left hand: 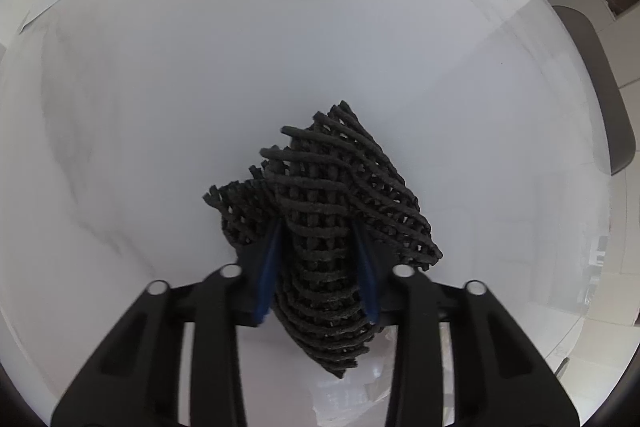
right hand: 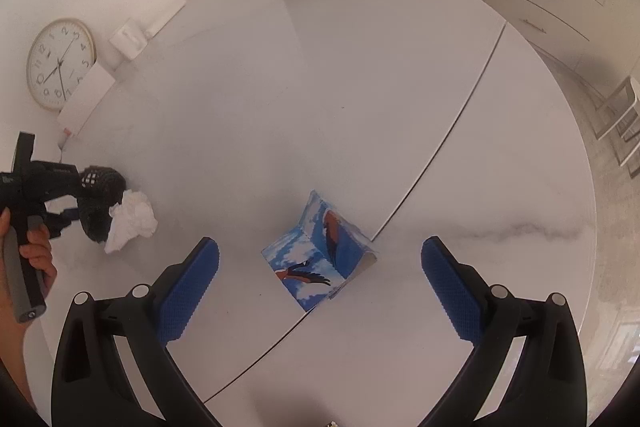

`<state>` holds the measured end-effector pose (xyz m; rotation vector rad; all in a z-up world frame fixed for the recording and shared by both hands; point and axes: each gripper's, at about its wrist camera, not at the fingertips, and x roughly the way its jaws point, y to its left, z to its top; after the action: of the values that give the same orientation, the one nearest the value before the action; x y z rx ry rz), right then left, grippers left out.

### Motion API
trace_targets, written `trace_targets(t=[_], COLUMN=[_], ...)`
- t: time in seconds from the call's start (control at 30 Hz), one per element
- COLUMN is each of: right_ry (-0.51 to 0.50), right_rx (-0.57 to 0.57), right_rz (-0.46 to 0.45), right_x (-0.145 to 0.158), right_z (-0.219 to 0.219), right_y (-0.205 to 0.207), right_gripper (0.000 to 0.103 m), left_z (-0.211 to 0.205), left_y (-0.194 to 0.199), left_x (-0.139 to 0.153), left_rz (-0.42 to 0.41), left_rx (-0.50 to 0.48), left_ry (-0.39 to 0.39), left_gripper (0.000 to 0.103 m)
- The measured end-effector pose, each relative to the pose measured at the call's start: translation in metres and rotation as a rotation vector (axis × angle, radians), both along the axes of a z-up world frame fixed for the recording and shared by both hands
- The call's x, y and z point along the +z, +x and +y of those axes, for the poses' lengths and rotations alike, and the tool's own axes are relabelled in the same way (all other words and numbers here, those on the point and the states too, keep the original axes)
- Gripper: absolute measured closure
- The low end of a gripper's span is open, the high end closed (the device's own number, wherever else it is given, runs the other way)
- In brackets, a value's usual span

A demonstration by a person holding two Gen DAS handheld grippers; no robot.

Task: Collect trash
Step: 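Grasp the black foam net with the left tool while the right tool grasps the blue printed box, then carry black net and blue box to the white bin and open both tools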

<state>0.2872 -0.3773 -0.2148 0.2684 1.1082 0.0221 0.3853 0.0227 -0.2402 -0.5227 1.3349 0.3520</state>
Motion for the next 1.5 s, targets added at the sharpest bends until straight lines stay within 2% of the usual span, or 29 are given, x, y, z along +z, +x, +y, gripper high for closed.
trace_targets(t=[0.1,0.2,0.27,0.3,0.33,0.53,0.7,0.9,1.1,1.27,1.5], right_ry=[-0.073,-0.144,-0.163,-0.171,-0.173,-0.147,-0.114,-0.078,-0.020,0.008,0.026], right_rx=[0.081,0.149,0.173,0.181,0.188,0.172,0.139,0.129,0.126,0.102,0.022], right_rz=[-0.007,0.004,0.021,0.027,0.033,0.022,-0.010,-0.060,-0.098,-0.112,-0.086], right_x=[-0.006,-0.012,-0.017,-0.019,-0.020,-0.017,-0.001,0.031,0.065,0.083,0.083], right_z=[0.013,0.024,0.026,0.027,0.026,0.021,0.017,0.015,0.010,-0.004,-0.034], right_y=[0.001,0.002,0.003,0.003,0.003,0.000,-0.010,-0.034,-0.087,-0.151,-0.248], right_gripper=[0.004,0.016,0.027,0.036,0.039,0.047,0.050,0.050,0.050,0.050,0.050], left_z=[0.006,0.008,0.004,0.004,0.004,0.012,0.025,0.022,0.000,-0.045,-0.143], left_y=[-0.005,-0.011,-0.015,-0.017,-0.017,-0.023,-0.033,-0.078,-0.137,-0.194,-0.280], left_x=[0.003,0.009,0.013,0.015,0.018,0.038,0.060,0.101,0.138,0.157,0.146], left_rz=[-0.018,-0.046,-0.060,-0.069,-0.080,-0.137,-0.182,-0.267,-0.346,-0.373,-0.353], left_rx=[-0.041,-0.074,-0.109,-0.128,-0.146,-0.213,-0.234,-0.320,-0.458,-0.623,-0.923], left_ry=[0.003,0.024,0.037,0.044,0.052,0.062,0.068,0.111,0.117,0.076,-0.032], left_gripper=[0.086,0.088,0.089,0.089,0.089,0.090,0.090,0.090,0.090,0.090,0.090])
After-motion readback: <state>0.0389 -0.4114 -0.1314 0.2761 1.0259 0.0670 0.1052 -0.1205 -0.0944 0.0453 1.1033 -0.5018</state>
